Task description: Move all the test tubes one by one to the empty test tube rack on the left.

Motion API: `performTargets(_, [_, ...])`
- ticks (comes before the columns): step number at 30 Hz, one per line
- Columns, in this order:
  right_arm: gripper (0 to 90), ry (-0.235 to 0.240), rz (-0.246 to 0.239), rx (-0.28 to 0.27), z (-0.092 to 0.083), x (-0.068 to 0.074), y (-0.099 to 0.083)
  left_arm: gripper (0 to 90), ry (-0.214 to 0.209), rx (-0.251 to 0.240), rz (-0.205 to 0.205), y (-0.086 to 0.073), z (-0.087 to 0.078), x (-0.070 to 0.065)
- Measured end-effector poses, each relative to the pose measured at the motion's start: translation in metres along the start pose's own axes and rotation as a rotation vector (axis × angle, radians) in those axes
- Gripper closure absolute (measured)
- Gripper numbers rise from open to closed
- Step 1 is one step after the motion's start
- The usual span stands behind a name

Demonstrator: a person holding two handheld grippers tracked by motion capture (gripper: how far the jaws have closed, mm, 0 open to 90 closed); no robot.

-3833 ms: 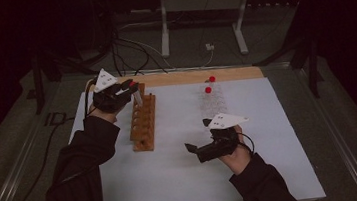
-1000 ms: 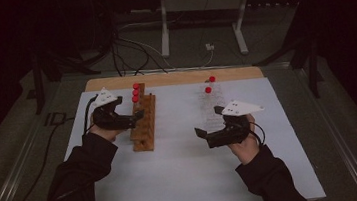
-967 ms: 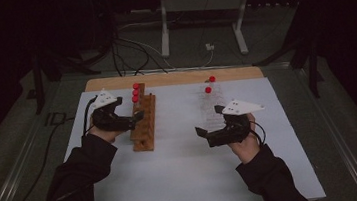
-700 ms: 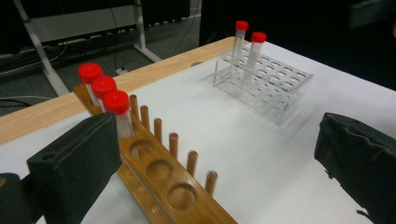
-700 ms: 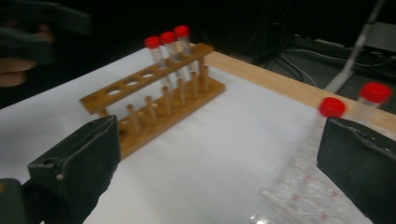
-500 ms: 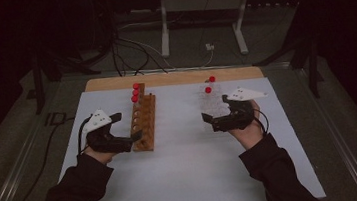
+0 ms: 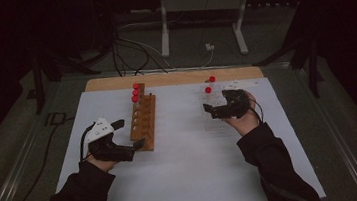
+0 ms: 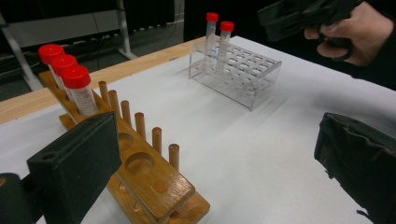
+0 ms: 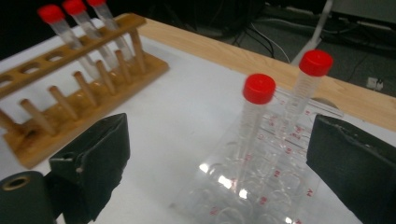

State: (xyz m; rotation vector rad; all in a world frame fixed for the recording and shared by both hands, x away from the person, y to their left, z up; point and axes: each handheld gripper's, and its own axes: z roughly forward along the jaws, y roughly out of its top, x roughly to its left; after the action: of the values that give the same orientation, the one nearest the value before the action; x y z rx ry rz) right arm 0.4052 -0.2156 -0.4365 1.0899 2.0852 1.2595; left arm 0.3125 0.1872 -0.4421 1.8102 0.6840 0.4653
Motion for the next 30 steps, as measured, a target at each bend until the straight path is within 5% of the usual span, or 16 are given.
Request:
performTargets(14, [43.8,-0.029,-0.031,0.056,0.03,-0.02,-0.004,1.2,0.0,0.006,0.005,-0.001,0.0,0.0])
performTargets(30, [65.1,-0.028,-0.011,0.104,0.054,-0.028,-0.004,1.2,0.0,0.01,0.005,-0.002,0.0,0.001])
